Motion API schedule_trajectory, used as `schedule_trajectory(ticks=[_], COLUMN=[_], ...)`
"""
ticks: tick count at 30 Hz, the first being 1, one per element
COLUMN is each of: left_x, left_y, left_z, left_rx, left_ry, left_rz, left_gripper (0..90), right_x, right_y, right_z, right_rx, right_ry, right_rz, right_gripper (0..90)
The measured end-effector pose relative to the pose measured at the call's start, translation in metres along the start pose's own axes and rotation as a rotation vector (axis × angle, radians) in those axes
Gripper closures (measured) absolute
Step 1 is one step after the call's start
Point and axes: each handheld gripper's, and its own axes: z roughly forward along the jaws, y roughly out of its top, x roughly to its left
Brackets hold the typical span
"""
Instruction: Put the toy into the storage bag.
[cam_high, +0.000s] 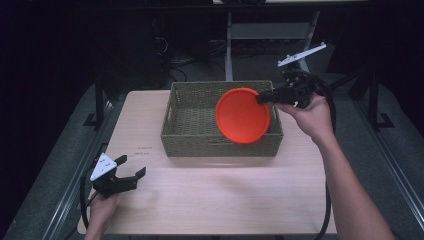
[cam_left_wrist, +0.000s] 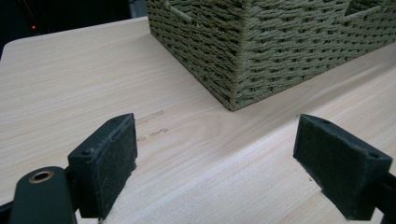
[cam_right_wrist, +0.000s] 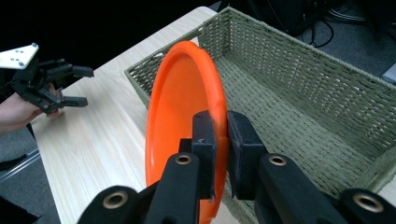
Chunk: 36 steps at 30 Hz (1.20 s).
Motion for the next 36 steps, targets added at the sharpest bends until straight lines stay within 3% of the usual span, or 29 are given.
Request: schedule_trajectory(ticks=[21,36], left_x=[0.002,0.002], left_y=[0.0,0.0], left_z=[-0.001,0.0], left_rx=[-0.006,-0.002], left_ry=[0.006,0.009], left_rz=[-0.001,-0.002], left_gripper=[12.9,12.9], right_x=[-0.015,-0.026], right_y=[0.024,0.031], right_z=[0.017,0.028], right_rx=[-0.006,-0.007], right_ry=[-0.015,-0.027], right_rz=[0.039,0.066], right_gripper=[82.1,82.1])
